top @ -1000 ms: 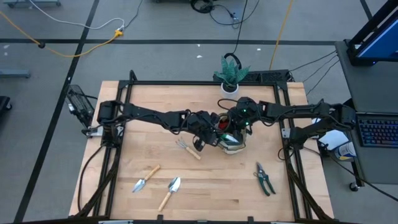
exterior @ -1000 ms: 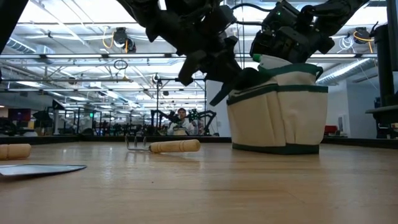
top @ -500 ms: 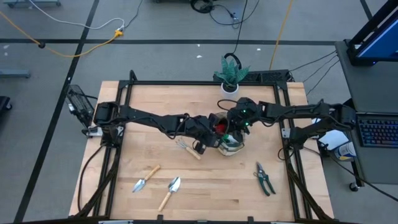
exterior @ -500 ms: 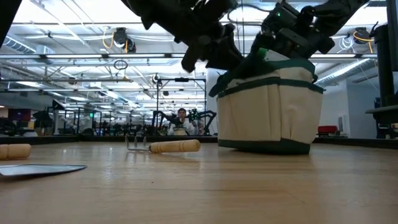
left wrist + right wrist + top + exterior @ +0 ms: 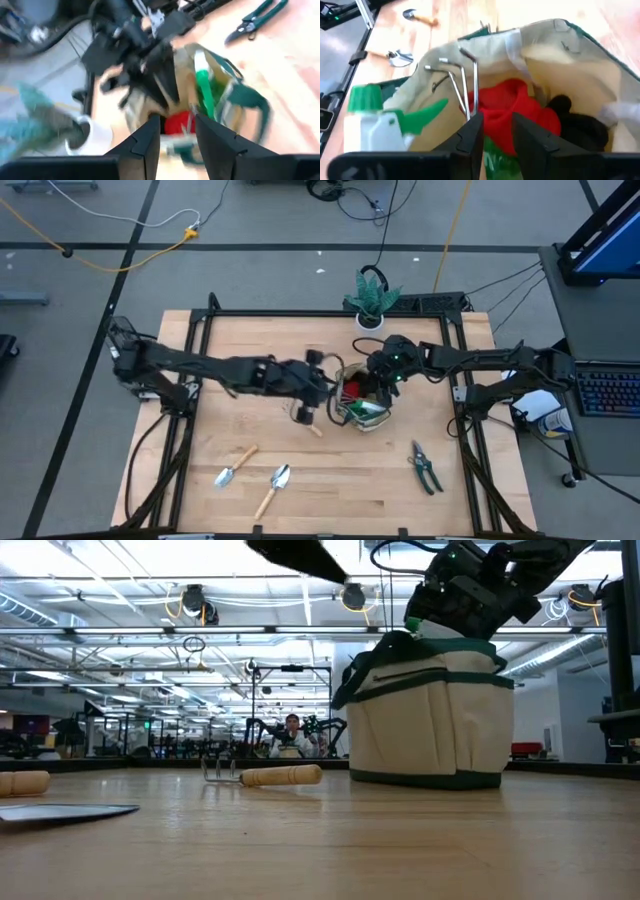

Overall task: Pick & Place Garden tools in Gardening bag
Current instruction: Put the brown hand rake into the gardening bag

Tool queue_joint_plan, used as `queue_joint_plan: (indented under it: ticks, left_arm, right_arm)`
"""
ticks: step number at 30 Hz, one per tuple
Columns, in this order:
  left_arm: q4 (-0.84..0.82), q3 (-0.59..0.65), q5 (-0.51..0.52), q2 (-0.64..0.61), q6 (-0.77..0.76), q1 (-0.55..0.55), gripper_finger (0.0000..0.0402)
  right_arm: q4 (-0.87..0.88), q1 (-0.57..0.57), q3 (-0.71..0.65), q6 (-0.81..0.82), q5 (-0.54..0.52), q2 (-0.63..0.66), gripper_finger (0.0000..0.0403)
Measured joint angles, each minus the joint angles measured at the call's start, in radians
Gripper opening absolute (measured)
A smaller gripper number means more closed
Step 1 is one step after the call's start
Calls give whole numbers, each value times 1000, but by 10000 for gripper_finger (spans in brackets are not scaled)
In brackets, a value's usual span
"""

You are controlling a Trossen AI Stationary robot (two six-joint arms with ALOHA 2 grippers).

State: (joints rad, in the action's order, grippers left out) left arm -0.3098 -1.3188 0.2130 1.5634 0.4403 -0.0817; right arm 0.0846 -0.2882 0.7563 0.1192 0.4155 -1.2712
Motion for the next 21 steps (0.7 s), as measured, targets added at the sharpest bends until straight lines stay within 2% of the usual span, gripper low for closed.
queue_joint_plan:
  ticks: [4,8,21]
  left_arm:
    - [-87,-1,7,-99,-77,1,131]
    - [-152,1,26,-140,-96,-6,131]
    - [-160,2,59,-144,-84,-25,131]
  right_arm:
    - [-2,2,0,0,0,0,104]
    - [-5,2,0,0,1,0,107]
    - [-6,2,0,0,1,0,102]
